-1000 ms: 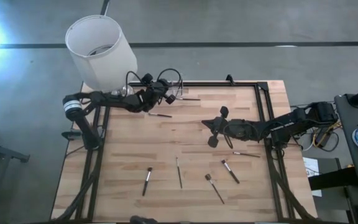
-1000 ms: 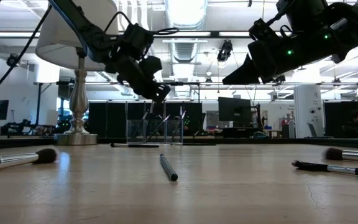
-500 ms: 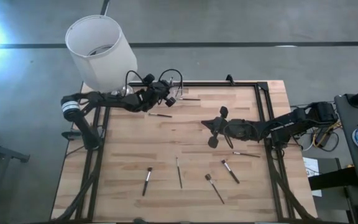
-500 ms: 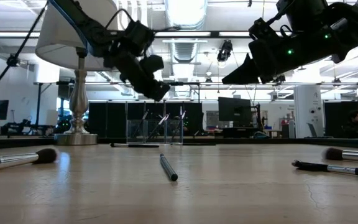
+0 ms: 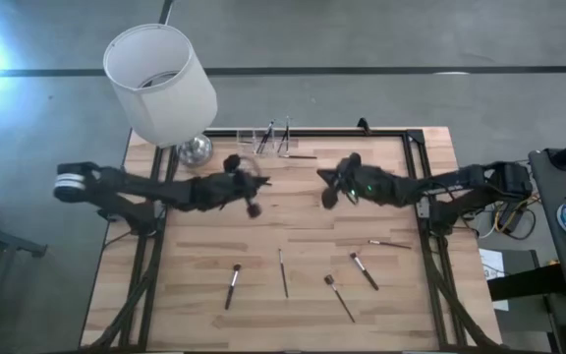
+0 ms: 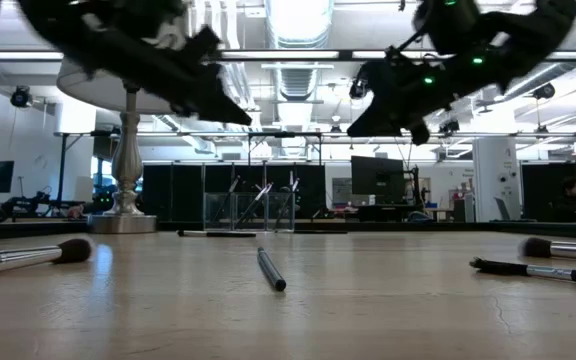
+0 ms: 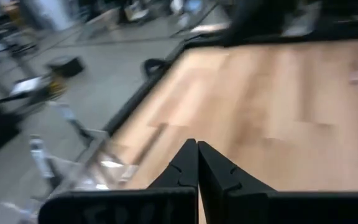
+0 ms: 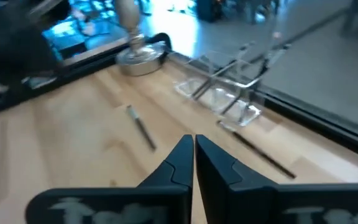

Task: Put items in baskets/containers
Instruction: Adjust the transparent organizer

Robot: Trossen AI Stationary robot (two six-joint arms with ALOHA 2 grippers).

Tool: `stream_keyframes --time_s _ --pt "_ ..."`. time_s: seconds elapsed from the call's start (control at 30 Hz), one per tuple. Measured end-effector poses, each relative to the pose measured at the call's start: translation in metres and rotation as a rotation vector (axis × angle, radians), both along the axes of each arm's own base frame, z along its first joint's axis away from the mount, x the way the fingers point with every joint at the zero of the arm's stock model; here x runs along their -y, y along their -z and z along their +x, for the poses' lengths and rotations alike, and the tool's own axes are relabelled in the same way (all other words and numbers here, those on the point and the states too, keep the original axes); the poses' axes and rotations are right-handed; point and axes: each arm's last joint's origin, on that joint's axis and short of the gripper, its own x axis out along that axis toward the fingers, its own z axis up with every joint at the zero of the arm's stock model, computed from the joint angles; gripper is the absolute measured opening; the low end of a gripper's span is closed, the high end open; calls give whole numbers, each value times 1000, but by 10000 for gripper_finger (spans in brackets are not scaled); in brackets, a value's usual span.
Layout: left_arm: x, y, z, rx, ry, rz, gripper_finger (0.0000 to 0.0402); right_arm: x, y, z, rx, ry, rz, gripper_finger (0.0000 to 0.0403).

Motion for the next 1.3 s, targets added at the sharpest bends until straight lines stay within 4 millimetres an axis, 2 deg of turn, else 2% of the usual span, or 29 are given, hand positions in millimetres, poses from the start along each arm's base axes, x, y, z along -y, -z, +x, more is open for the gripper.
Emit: stream_keyframes --time_s 0.17,0.33,0.43,0.63,0.77,0.97,1.3 --pt "13 21 -41 171 140 -87 0 42 -13 22 -56 45 116 44" --pt "15 33 -75 309 168 -101 0 92 -22 56 -136 78 246 81" --pt "16 25 -84 388 179 -70 0 123 -25 75 -202 115 332 103" --pt "16 26 -91 324 174 -94 0 167 -30 108 -307 175 420 142" --pt "17 37 -93 228 178 -135 0 182 -29 125 -378 198 463 154" --pt "17 43 -95 210 179 -144 0 196 -22 146 -408 228 513 151" --pt "17 44 -96 211 179 -150 0 209 -4 158 -517 279 588 135"
